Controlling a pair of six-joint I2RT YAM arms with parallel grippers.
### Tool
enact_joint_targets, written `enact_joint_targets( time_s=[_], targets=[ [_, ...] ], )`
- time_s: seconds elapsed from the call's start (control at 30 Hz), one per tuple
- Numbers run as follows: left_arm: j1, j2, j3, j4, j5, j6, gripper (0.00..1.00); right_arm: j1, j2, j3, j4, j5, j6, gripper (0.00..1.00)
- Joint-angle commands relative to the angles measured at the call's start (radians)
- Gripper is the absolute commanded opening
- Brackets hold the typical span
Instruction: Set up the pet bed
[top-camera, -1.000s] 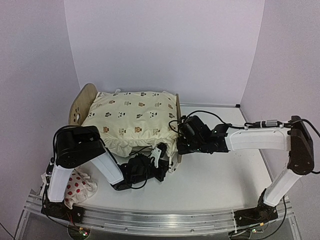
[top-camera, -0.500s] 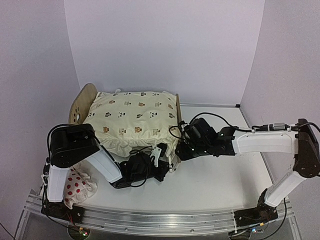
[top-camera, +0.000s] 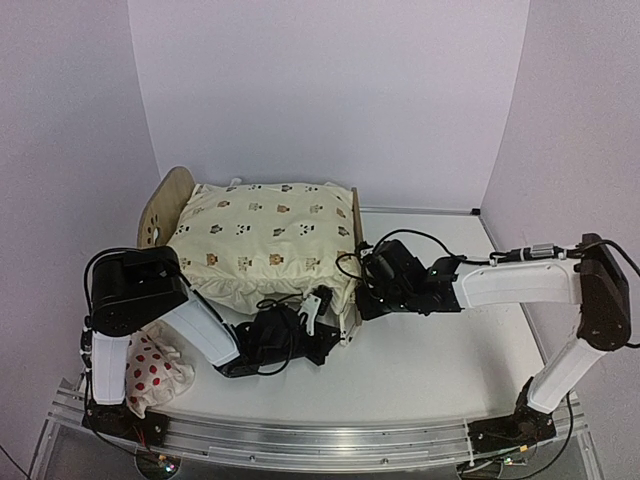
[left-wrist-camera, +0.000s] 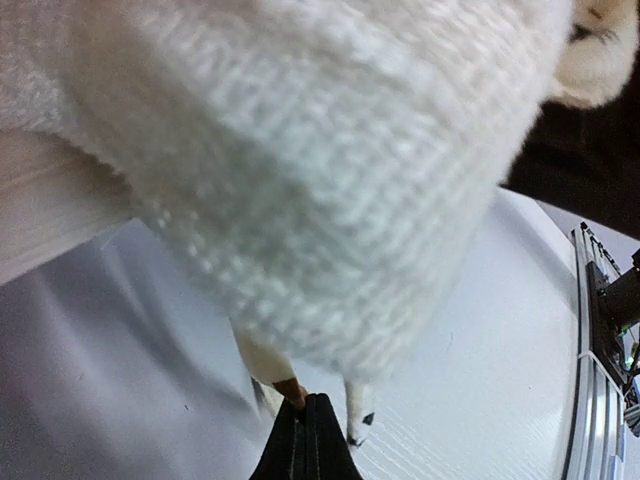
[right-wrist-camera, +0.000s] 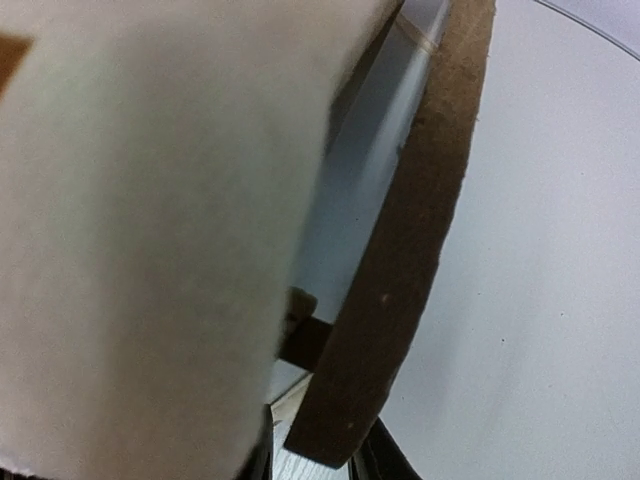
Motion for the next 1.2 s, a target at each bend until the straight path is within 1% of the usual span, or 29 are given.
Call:
enact_joint_targets(
  time_s=[0.0,0.03,0.07,0.1,0.2,0.4,0.57,0.63,0.83,1.03,1.17],
  targets=[
    [-0.028,-0.052,-0.019,-0.006,0.017,-0.03,0.0,-0.015,0.027,0.006,0.078,0.031,-0.021,0.14],
    [-0.033,-0.056,-0.022,-0.01,0.015,-0.032,0.0,-0.015,0.029,0.012,0.079,0.031,-0.023,0.06],
    [-0.037,-0.061,-0.025,-0.013,0.013,-0.033,0.0,-0.015,0.027,0.017,0.08,0.035,-0.022,0.01],
    [-0.041,-0.066,-0.028,-0.016,0.012,-0.035,0.0,-0.016,0.021,0.022,0.077,0.042,-0.014,0.0],
    [-0.049,-0.074,-0.029,-0.031,0.014,-0.036,0.0,-0.015,-0.003,0.044,0.039,0.06,0.011,0.0],
    [-0.092,-0.09,-0.015,-0.085,0.04,-0.039,0.0,-0.014,-0.042,0.128,-0.101,0.082,0.073,0.0],
    [-0.129,-0.132,-0.028,-0.129,0.045,-0.045,0.0,-0.013,-0.061,0.19,-0.157,0.093,0.077,0.0],
    [-0.133,-0.156,-0.032,-0.154,0.082,-0.049,0.0,-0.014,-0.059,0.214,-0.171,0.094,0.076,0.0],
    [-0.148,-0.264,-0.036,-0.266,0.111,-0.054,0.0,-0.014,-0.051,0.282,-0.222,0.08,0.077,0.0],
    [-0.152,-0.397,-0.047,-0.385,0.149,-0.065,0.0,-0.014,-0.045,0.383,-0.306,0.083,0.07,0.0],
    [-0.158,-0.481,-0.071,-0.427,0.158,-0.06,0.0,-0.015,-0.032,0.4,-0.313,0.096,0.059,0.0]
  ],
)
